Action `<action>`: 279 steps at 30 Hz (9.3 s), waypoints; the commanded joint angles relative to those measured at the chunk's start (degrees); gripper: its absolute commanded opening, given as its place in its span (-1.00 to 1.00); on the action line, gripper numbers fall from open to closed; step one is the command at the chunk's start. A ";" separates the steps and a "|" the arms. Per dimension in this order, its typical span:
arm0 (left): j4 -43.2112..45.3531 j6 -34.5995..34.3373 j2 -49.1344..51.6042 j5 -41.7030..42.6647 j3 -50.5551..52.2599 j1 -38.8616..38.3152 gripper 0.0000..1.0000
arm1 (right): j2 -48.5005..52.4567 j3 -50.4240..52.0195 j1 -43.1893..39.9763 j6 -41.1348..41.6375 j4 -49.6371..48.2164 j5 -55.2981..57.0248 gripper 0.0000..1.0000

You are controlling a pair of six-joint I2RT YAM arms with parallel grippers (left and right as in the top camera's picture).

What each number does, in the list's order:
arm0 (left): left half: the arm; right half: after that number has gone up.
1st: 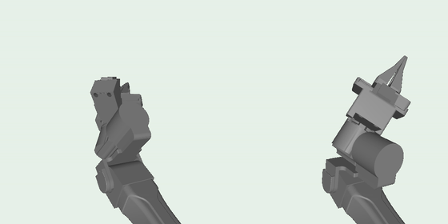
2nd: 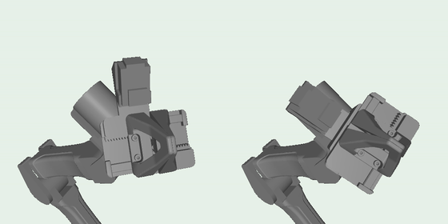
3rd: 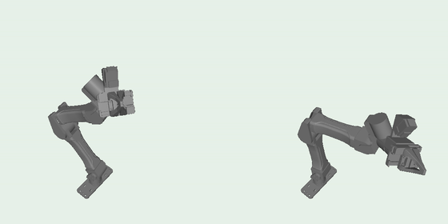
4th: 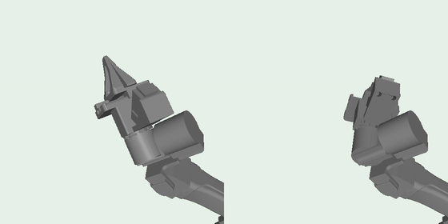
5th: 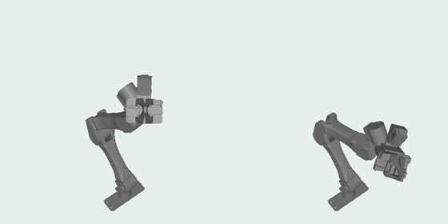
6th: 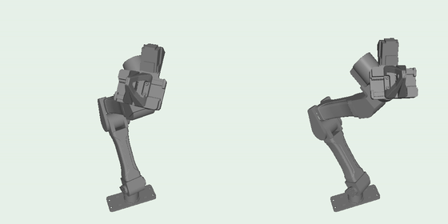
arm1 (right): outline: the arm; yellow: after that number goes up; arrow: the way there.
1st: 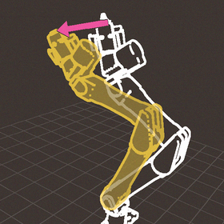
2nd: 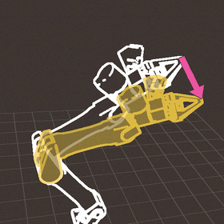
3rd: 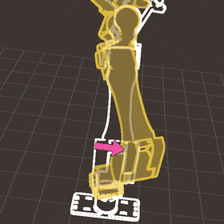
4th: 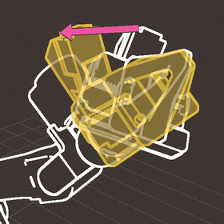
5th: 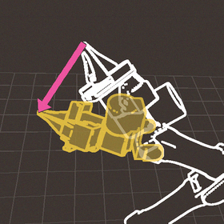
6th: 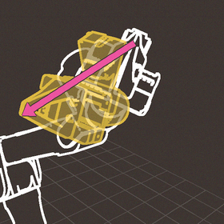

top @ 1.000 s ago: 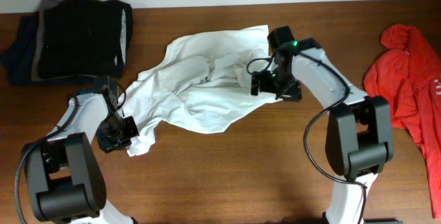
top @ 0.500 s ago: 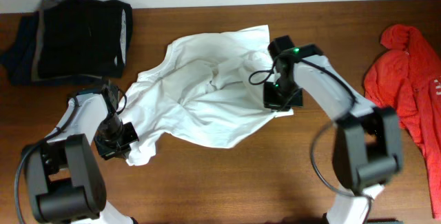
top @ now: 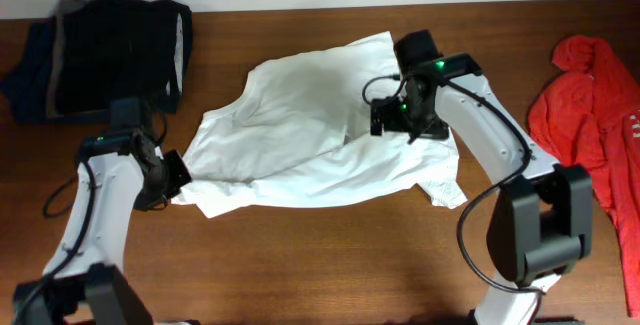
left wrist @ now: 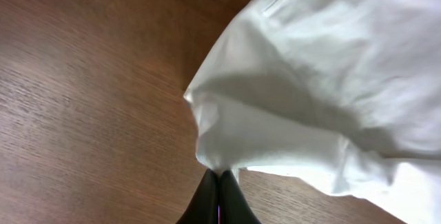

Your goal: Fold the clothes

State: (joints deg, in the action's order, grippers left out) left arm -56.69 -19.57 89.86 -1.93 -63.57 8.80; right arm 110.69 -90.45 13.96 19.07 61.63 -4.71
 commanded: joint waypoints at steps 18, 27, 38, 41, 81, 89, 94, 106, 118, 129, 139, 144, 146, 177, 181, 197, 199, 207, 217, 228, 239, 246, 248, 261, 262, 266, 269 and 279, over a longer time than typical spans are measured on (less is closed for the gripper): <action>-0.98 -0.72 1.81 0.20 -0.24 0.35 -0.99 | -4.76 17.92 -1.97 0.04 -18.18 -1.07 -0.92; -0.98 -0.52 1.81 0.22 -0.24 0.35 -0.99 | -2.36 17.92 0.28 -3.21 -16.02 -3.67 0.46; -0.81 -0.52 1.81 0.22 -0.24 0.35 -0.98 | 1.33 5.01 1.29 -1.27 -14.78 0.85 0.15; -0.87 -0.52 1.81 0.20 -0.24 0.35 -0.99 | 1.22 2.25 -0.72 -2.32 -5.84 3.61 0.53; 0.09 -0.52 1.81 0.22 -0.22 0.35 -0.97 | 2.95 8.50 -19.23 -17.84 4.50 -13.66 0.25; 0.13 -0.55 1.81 0.22 -0.22 0.35 -0.96 | 2.93 16.72 -19.19 -20.74 -10.29 -27.67 -0.16; 0.13 -0.55 1.86 0.22 -0.22 0.35 -0.96 | 2.91 8.98 -19.23 -20.04 -2.82 -18.91 0.11; -0.15 -0.52 1.86 0.24 -0.22 0.35 -0.97 | 2.93 15.72 -13.29 -16.79 -10.21 -21.00 -0.53; -17.68 -0.55 -4.17 1.09 -15.98 -3.96 -0.98 | -13.99 -2.43 -17.05 -14.97 15.80 -13.81 -0.84; -22.05 -0.55 -22.40 0.50 -23.26 -12.28 -0.99 | -26.75 1.68 -16.98 -14.97 21.18 -10.86 0.23; -23.50 -0.55 -15.85 -0.87 -23.26 -12.28 -0.98 | -14.51 29.07 -18.75 -6.78 -10.14 -12.63 -0.36; -23.10 -0.52 -15.56 -0.92 -23.26 -12.28 -0.98 | -5.73 29.07 -18.75 -9.81 -16.33 -21.07 -0.36; -22.84 -0.55 -15.56 -0.90 -23.26 -12.28 -0.98 | -5.75 29.05 -18.84 -9.81 -17.25 -21.00 -0.36; -23.58 -0.52 -15.56 -0.92 -23.21 -12.28 -0.98 | -4.09 28.17 -13.90 -7.61 -23.69 -19.06 -0.40; -23.56 -0.52 -15.56 -0.92 -23.21 -12.28 -0.98 | -3.80 28.44 -13.90 -7.58 -24.85 -19.12 -0.41; -23.56 -0.52 -15.58 -1.11 -23.65 -12.28 -0.98 | -10.49 9.18 -20.79 -8.31 1.77 -15.26 -0.92; -25.35 -0.55 -15.74 -1.20 -26.77 -12.28 -0.98 | -13.35 4.39 -20.81 -8.26 7.52 -12.52 -0.92; -33.05 -0.52 -17.14 -2.43 -35.91 -12.28 -0.98 | -20.33 -0.94 -20.79 -8.26 14.78 -5.97 -0.92; -32.50 -0.52 -16.70 -2.43 -33.73 -12.28 -0.98 | -19.43 -0.83 -20.74 -8.28 14.78 -5.97 -0.92; -31.67 -0.52 -16.41 -3.72 -32.68 -12.28 -0.98 | -16.39 26.58 -12.50 -11.08 -4.35 -16.11 -0.16; -32.11 -0.52 -16.41 -3.93 -32.68 -12.28 -0.98 | -16.35 36.89 -10.23 -3.52 -13.66 -9.60 -0.11; -32.11 -0.50 -16.41 -3.96 -32.68 -12.28 -0.98 | -16.33 36.89 -10.27 -3.52 -14.36 -6.16 0.03; -32.11 -0.50 -16.41 -3.93 -32.68 -12.28 -0.98 | -16.17 36.89 -10.27 -3.52 -14.97 -6.19 0.04; -31.71 -0.50 -16.41 -3.96 -32.68 -12.28 -0.98 | -14.21 32.61 -10.45 -3.54 -12.94 -6.95 -0.92; -31.19 -0.52 -16.41 -3.96 -32.68 -12.28 -0.98 | -14.23 29.64 -10.99 -3.54 -9.42 -6.75 -0.92; -29.40 -0.52 -16.79 -3.93 -33.22 -12.28 -0.98 | -14.60 15.19 -12.98 -4.24 4.39 -6.60 -0.92; -32.63 -0.48 -16.94 -3.93 -43.21 -12.28 -0.98 | -15.93 -7.72 -14.23 -7.41 22.62 -6.60 -0.92; -34.47 0.52 -15.98 -1.25 -65.42 -12.28 -0.98 | -27.34 -41.46 -14.36 -7.61 31.45 -6.16 -0.93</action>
State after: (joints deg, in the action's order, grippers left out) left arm -94.63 -19.55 70.74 -4.97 -129.34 -3.44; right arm 82.91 -131.35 -0.25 11.40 96.66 -11.84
